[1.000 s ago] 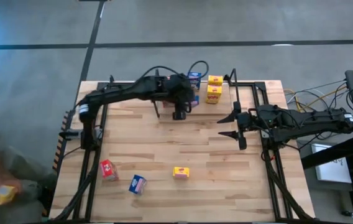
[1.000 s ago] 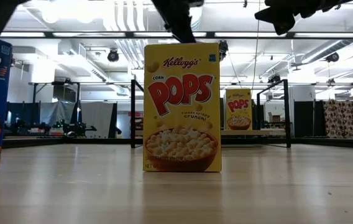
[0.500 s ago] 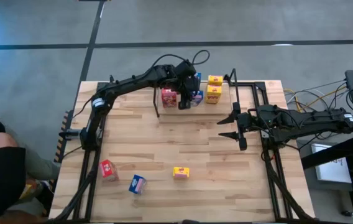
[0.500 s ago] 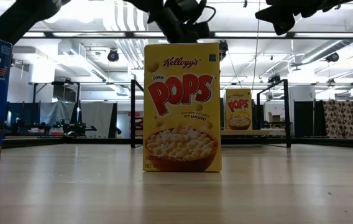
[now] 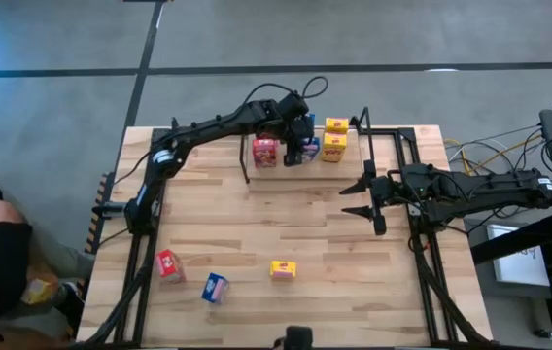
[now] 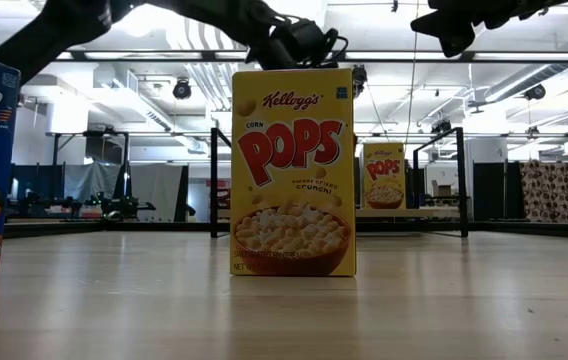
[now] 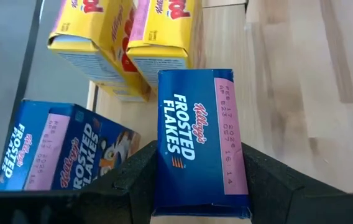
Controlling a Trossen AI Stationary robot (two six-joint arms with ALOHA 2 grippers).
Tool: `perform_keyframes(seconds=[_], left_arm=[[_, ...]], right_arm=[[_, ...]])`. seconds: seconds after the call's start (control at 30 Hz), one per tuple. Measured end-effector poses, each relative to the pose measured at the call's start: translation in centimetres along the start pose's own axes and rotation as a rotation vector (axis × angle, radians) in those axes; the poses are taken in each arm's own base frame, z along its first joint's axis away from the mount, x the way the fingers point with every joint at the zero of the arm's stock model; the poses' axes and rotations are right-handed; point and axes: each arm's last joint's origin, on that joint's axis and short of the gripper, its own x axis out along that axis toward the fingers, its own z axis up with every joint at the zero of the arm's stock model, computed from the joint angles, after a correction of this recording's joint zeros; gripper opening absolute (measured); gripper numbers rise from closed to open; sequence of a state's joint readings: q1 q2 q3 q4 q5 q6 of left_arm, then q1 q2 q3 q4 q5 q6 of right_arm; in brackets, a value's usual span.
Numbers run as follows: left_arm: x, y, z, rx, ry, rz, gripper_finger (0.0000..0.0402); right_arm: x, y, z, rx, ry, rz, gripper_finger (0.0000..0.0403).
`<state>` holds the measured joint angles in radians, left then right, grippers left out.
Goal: Stack cereal on shelf
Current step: Put the top blue cereal box on the shelf aligned with the other blue cereal box
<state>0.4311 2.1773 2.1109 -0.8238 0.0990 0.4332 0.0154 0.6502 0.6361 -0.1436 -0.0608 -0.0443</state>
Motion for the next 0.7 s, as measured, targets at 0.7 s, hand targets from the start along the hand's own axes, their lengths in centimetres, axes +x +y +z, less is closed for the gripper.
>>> perform_keyframes(seconds=[0.7], left_arm=[[1.9,1.4,-1.8,-0.026,-0.033,-0.012,0.0178]], right_arm=[[0.0,0.0,-0.1,0.007,0.003,0.000,0.0206]])
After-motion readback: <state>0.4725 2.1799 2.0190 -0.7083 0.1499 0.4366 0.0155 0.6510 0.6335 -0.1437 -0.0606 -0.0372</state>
